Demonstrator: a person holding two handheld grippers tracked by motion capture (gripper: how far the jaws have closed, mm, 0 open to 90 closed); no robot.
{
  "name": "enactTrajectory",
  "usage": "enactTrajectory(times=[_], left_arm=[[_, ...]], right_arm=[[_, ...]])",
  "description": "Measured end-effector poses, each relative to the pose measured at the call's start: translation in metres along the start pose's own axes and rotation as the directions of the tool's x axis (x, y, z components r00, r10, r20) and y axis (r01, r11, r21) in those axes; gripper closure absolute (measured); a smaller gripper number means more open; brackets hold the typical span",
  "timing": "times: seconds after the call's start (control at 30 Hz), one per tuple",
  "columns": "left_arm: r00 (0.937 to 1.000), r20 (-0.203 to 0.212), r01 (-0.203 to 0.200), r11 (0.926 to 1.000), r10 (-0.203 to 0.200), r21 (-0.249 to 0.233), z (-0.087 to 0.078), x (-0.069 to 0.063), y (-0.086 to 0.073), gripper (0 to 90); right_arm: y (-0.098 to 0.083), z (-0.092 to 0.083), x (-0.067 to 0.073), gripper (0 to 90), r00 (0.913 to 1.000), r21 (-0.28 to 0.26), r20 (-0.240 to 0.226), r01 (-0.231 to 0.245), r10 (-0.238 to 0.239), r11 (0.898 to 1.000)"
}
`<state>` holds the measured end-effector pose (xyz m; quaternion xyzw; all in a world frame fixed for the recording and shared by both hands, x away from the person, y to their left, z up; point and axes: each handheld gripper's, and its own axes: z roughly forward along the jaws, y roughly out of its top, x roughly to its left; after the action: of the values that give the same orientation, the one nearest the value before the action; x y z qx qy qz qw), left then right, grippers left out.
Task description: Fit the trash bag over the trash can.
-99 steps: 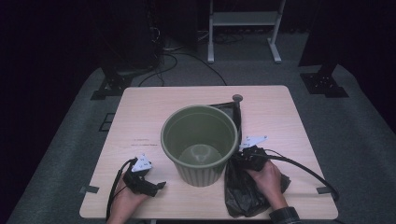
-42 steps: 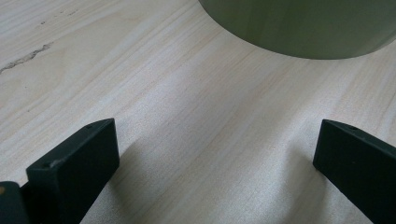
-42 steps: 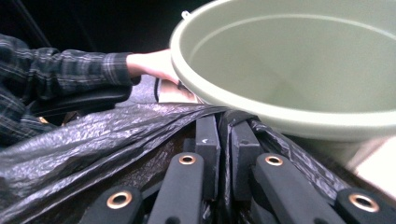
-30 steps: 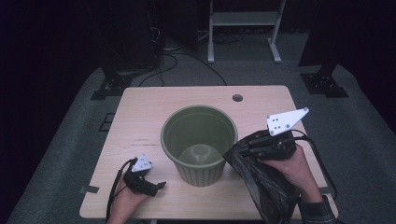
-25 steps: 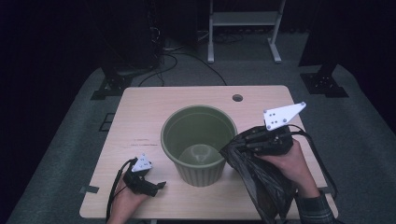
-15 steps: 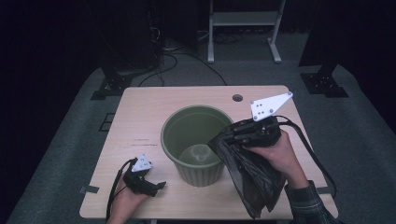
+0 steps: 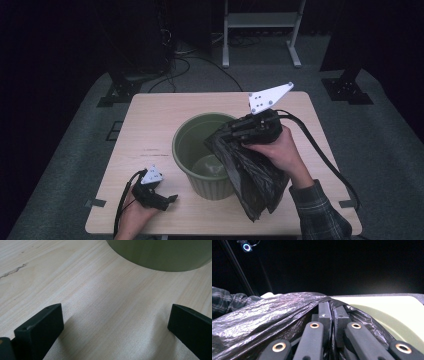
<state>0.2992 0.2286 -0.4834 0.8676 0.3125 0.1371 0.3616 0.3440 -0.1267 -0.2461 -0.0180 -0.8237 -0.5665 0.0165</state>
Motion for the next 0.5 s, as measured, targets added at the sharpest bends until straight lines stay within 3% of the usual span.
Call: enactTrajectory(times=[0.5], left_arm=[[1.0,0.002,0.0,1.0,0.0,0.0,0.0,0.0,0.0,0.0]], right_arm=[[0.034,0.037,-0.011,87.1,0.9992,0.021,-0.022,0.034,-0.033,0.999]])
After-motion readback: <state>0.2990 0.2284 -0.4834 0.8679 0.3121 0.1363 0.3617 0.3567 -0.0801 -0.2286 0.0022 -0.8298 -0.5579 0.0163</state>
